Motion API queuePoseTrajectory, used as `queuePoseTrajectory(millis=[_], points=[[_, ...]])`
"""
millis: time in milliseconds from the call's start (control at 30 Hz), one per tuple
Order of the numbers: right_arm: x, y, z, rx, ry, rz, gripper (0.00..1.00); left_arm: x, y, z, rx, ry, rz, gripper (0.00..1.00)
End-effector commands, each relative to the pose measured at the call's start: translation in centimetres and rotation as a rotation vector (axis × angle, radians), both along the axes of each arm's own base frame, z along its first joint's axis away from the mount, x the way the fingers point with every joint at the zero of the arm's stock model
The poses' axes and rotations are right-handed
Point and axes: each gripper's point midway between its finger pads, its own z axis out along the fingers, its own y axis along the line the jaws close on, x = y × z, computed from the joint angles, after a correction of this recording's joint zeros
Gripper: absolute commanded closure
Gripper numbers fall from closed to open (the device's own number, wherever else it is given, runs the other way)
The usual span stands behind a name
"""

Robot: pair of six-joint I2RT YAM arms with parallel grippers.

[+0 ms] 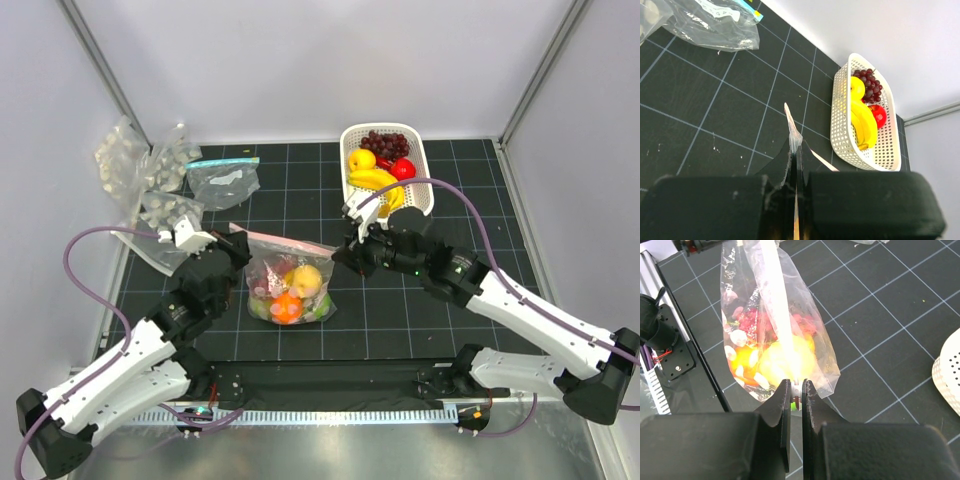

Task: Place the food in the zip-top bag and seal the zipper
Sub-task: Zip the zipper food storage bag at the center of the board, then place the zipper food storage bag at the center of the board.

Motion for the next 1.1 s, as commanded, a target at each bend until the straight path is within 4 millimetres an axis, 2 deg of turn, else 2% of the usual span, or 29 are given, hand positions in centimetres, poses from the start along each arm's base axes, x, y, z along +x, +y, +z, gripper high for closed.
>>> queuePoseTrajectory(millis=[0, 67, 133, 167, 200, 267, 300, 367, 433, 467, 500, 533, 567, 700, 900, 1000, 1067], points=[[-0.1, -2.0, 1.8, 0.003, -0.028, -0.065, 0.99, 0.3, 3.7, 0.0, 0.058, -0.009, 0.175, 1.0], [-0.1, -2.0, 1.8, 0.007, -0.03, -0.066, 0.98, 0.3, 3.3, -0.1, 0.041, -0.017, 0.153, 1.0], [0.0, -1.9, 2.1, 0.023, -0.04, -0.07, 0.98, 0.4, 2.0, 0.8, -0.01, -0.068, 0.084, 1.0], [0.1, -2.0, 2.0, 0.026, -0.044, -0.078, 0.99, 0.4, 1.6, 0.3, 0.006, -0.075, 0.056, 1.0], [0.4, -1.9, 2.2, 0.041, -0.053, -0.088, 0.99, 0.5, 1.1, 1.5, -0.036, -0.125, 0.029, 0.99], [0.7, -1.9, 2.0, 0.051, -0.057, -0.109, 0.99, 0.5, -0.1, 1.9, -0.032, -0.146, -0.039, 1.0], [1.9, -2.3, 1.5, 0.051, -0.076, -0.175, 0.99, 0.6, -0.8, 2.2, -0.032, -0.154, -0.07, 0.96], [2.4, -2.6, 1.5, 0.051, -0.084, -0.205, 0.99, 0.6, -0.8, 2.2, -0.028, -0.149, -0.073, 0.93], [2.8, -3.1, 1.5, 0.055, -0.094, -0.246, 0.99, 0.6, -0.9, 2.2, -0.026, -0.147, -0.073, 0.77], [3.4, -3.5, 1.7, 0.062, -0.111, -0.283, 0.99, 0.6, -1.0, 2.2, -0.027, -0.147, -0.078, 0.62], [3.6, -3.9, 1.5, 0.06, -0.116, -0.309, 0.99, 0.6, -1.0, 2.3, -0.028, -0.148, -0.081, 0.24], [3.8, -4.3, 1.7, 0.067, -0.123, -0.331, 0.99, 0.4, -1.0, 2.2, -0.023, -0.137, -0.089, 0.1], [4.1, -4.6, 2.0, 0.075, -0.133, -0.352, 0.99, 0.3, -1.1, 2.3, -0.027, -0.134, -0.093, 0.01], [5.4, -6.2, 2.2, 0.084, -0.138, -0.438, 0.99, 0.0, -0.6, 2.7, -0.026, -0.138, -0.086, 0.0], [9.3, -9.0, 1.8, 0.08, -0.118, -0.61, 0.99, -0.4, -0.4, 3.0, -0.042, -0.162, -0.092, 0.0], [11.8, -11.4, 1.9, 0.107, -0.1, -0.732, 0.99, -0.5, -0.6, 3.1, -0.041, -0.166, -0.105, 0.0], [13.1, -13.6, 2.6, 0.142, -0.132, -0.851, 0.99, -0.4, -0.8, 3.1, -0.039, -0.166, -0.114, 0.0]])
